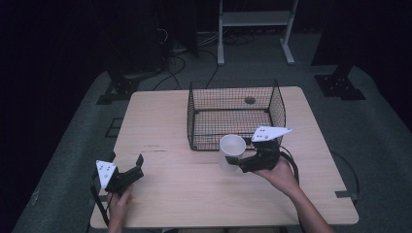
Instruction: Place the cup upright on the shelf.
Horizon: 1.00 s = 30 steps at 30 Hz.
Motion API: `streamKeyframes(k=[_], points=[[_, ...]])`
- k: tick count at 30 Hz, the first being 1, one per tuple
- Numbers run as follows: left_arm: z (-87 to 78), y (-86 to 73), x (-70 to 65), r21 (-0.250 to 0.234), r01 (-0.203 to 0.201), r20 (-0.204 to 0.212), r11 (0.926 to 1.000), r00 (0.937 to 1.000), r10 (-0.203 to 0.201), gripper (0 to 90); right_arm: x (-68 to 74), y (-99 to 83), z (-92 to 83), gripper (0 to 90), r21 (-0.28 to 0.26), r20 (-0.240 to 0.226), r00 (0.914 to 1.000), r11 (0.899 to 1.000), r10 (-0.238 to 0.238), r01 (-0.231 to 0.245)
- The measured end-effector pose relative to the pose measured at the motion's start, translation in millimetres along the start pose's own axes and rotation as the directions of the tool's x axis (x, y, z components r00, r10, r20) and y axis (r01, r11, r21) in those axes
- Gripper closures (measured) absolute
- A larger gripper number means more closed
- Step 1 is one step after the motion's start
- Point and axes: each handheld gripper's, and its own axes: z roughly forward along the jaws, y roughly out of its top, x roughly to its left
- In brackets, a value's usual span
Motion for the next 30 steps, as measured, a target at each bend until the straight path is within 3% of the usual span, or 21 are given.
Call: streamKeyframes(k=[17, 30], points=[[-0.2, 0.1, 0.0, 0.000, 0.006, 0.000, 1.0000, 1.0000, -0.006, 0.0, -18.8, 44.9, 2.9, 19.9, -0.021, 0.012, 0.9995, 0.999, -0.030, 0.030], [-0.1, 0.1, 0.5, 0.000, 0.007, 0.001, 1.0000, 1.0000, -0.007, 0.0, -31.1, 55.6, 12.8, 19.9, -0.007, 0.008, 0.9997, 1.000, -0.024, 0.024]])
